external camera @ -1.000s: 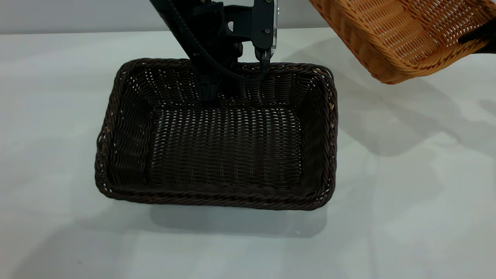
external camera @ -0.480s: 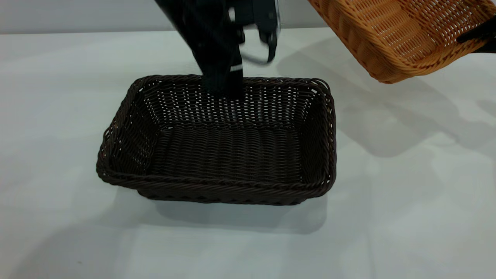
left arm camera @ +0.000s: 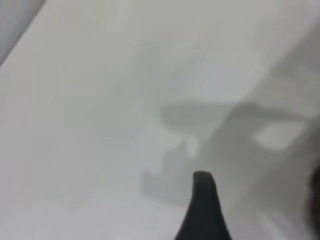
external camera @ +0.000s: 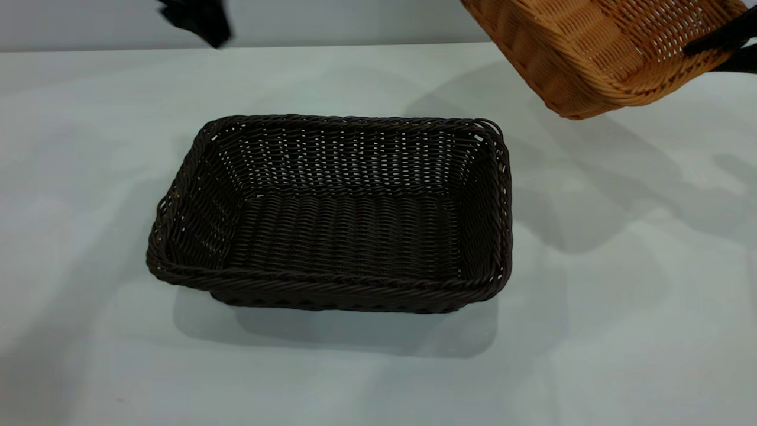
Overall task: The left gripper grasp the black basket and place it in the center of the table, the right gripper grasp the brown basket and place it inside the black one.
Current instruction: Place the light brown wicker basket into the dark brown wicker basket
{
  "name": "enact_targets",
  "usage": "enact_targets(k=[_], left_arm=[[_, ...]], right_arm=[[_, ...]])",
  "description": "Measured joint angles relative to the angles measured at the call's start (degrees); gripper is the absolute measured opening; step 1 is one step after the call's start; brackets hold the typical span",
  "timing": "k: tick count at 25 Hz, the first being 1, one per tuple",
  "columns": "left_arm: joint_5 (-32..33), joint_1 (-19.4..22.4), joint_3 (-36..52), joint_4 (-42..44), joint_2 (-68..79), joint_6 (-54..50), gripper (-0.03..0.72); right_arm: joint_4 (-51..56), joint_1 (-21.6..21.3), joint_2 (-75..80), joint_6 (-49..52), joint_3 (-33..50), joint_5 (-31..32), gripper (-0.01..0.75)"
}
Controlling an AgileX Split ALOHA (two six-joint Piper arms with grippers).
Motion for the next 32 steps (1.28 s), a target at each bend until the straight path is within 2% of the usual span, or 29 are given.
enact_targets(k=[5, 9, 15, 20, 25, 32], left_arm=[[-3.90, 6.19, 0.00, -0.12, 0.00, -9.66, 0.518], [-5.83, 8.84, 0.00, -0.17, 0.00, -14.04, 0.518], [-7.14, 10.31, 0.00, -0.17, 0.00, -15.35, 0.518], [-7.96, 10.41, 0.00, -0.17, 0.00, -15.48, 0.518], [-8.32, 10.41, 0.06, -0.17, 0.00, -15.52, 0.518], [-8.38, 10.41, 0.06, -0.17, 0.00, -15.52, 0.518]], right_arm=[[-9.45, 4.60, -2.06, 7.14, -2.04, 1.45, 0.076], [-18.88, 10.73, -2.06, 14.33, -4.45, 2.06, 0.076], [-31.77, 20.61, -2.06, 26.69, -9.76, 3.06, 0.076], [-39.23, 27.12, -2.06, 33.86, -12.51, 2.87, 0.076], [-41.60, 30.74, -2.01, 36.49, -12.63, 2.21, 0.076], [-41.80, 33.42, -1.55, 37.25, -13.29, 1.13, 0.076]])
